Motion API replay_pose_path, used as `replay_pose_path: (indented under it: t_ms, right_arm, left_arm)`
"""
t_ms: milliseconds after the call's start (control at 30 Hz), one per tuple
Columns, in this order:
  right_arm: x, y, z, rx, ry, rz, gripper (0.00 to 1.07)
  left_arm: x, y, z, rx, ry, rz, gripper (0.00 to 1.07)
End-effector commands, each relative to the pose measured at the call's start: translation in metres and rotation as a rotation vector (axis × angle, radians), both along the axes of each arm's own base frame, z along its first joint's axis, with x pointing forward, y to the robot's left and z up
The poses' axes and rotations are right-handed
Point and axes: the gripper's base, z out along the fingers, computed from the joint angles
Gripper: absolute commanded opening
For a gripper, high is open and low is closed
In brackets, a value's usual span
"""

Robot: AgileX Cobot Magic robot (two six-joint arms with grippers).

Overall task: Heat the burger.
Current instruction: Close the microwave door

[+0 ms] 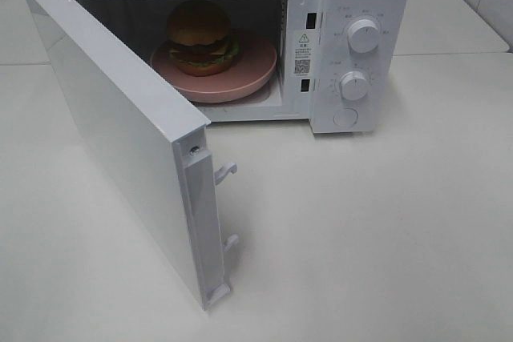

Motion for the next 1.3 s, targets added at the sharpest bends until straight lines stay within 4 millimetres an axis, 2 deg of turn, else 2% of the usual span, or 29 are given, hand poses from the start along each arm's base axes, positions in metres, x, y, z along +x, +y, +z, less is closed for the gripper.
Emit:
replay_pose_path:
  t_ms: [33,967,1067,1267,1300]
  right_arm:
    - [-0.004,0.0,0.0,-0.001,-0.035,-0.004,0.76]
    - [-0.004,0.0,0.0,-0.001,-0.035,-0.004,0.76]
    - [-0.004,0.0,0.0,-0.001,-0.035,-0.004,0.76]
    - [-0.004,0.0,0.0,-0.001,-0.035,-0.004,0.76]
    - [-0.004,0.0,0.0,-0.001,-0.035,-0.004,0.76]
  left_arm:
    - [-0.001,0.0,0.0,-0.003,-0.002,0.0,0.88]
    - [-0.001,-0.001,0.0,-0.008,-0.003,-0.004,0.88]
    - [-0.001,-0.001,0.003,-0.01,-0.024,-0.004,0.88]
    - [0.0,-0.001,0.021,-0.017,-0.179,0.006,0.88]
    - [0.001,0.0,0.026,-0.015,-0.238,0.013,0.86]
